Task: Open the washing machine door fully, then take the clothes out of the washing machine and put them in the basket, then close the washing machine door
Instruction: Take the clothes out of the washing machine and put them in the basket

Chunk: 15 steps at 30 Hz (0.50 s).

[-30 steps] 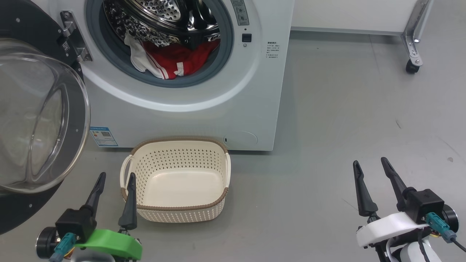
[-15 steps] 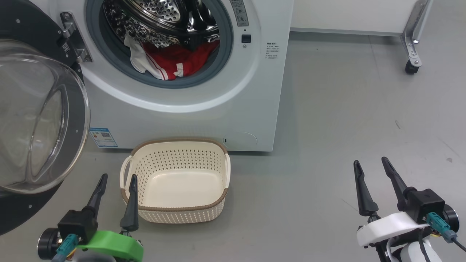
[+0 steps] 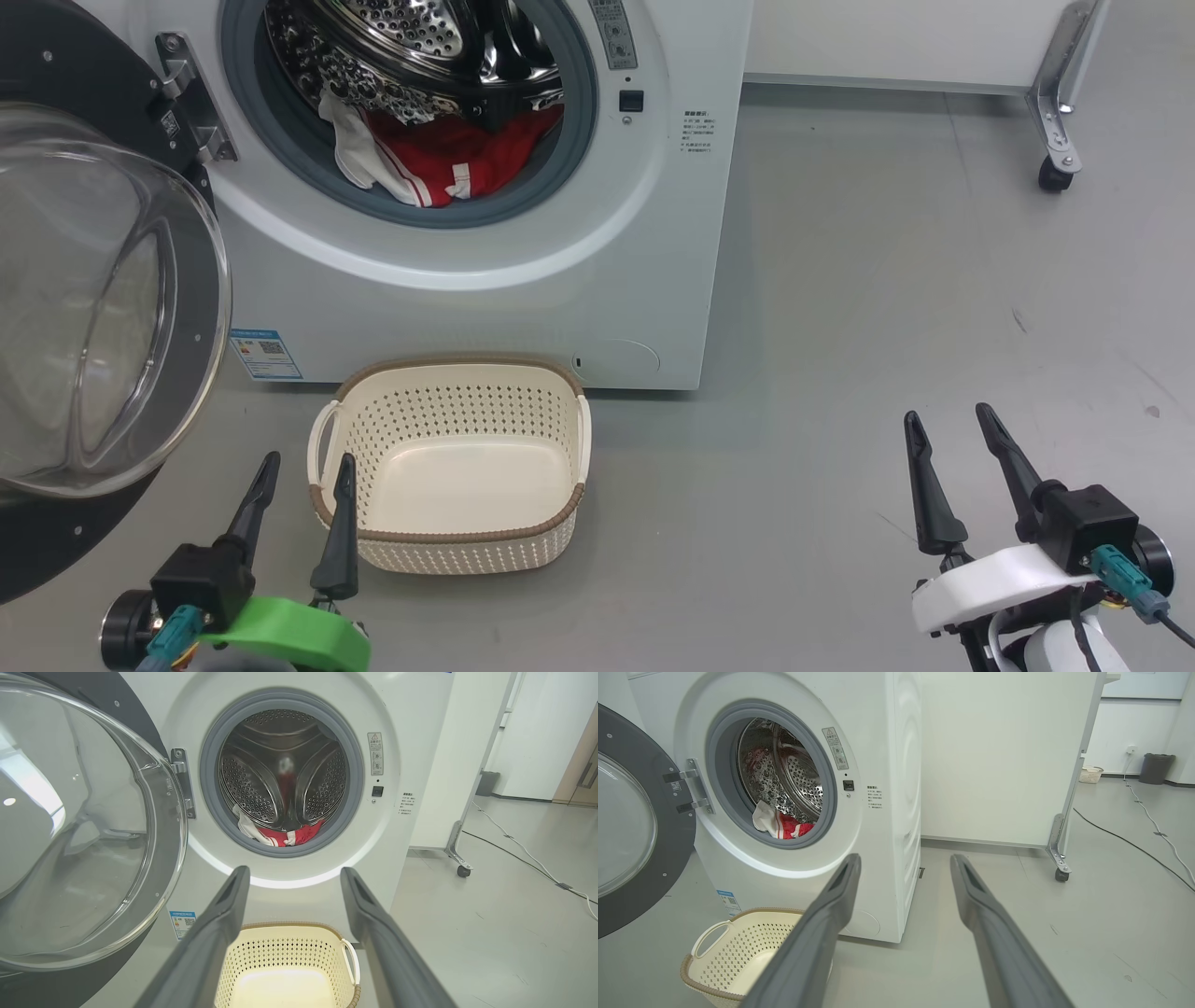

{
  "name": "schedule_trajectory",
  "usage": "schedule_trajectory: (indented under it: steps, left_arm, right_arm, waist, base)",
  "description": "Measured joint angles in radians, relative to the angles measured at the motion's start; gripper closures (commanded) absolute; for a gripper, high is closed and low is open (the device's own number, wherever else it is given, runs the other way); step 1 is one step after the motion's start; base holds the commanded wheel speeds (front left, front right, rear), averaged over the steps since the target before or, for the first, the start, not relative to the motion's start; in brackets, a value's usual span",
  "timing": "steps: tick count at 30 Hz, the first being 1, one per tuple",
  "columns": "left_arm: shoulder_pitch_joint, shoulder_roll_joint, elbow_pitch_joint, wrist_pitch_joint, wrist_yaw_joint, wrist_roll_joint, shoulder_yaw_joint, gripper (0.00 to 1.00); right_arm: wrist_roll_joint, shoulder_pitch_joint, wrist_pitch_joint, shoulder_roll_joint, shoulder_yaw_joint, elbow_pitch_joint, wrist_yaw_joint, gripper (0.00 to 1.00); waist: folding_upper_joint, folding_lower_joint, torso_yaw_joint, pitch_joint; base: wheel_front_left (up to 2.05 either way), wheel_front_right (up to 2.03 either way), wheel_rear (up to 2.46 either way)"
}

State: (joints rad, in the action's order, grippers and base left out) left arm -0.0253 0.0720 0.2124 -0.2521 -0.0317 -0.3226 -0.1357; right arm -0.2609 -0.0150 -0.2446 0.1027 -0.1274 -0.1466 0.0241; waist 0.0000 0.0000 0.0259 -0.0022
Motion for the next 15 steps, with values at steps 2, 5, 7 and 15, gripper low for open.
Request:
schedule_trajectory:
  steps: [2,5,7,15]
  left_arm:
    - [0.000,0.000,0.000,0.000,0.000,0.000,0.000,0.00]
    - [0.000,-0.001,0.000,0.000,-0.005,-0.003,0.000,0.00]
    - [0.000,-0.002,-0.001,0.000,-0.009,-0.008,0.002,0.00]
    - [0.001,-0.003,-0.003,0.000,-0.009,-0.016,0.006,0.00]
  right_arm:
    - [0.000,0.000,0.000,0.000,0.000,0.000,0.000,0.00]
    - [0.000,-0.001,0.000,0.000,0.000,0.000,0.001,0.00]
    - [0.000,-0.004,0.000,0.000,0.000,0.000,0.001,0.00]
    - [0.004,-0.009,0.000,0.000,-0.001,-0.002,0.001,0.00]
  waist:
    - [0.0000,0.0000,0.000,0.000]
    - [0.0000,0.0000,0.000,0.001]
    - [0.0000,0.0000,-0.001,0.001]
    - [0.0000,0.0000,0.001,0.001]
  base:
    - [0.00,0.00,0.00]
    - [0.08,-0.08,0.00]
    - [0.17,-0.17,0.00]
    - [0.42,-0.42,0.00]
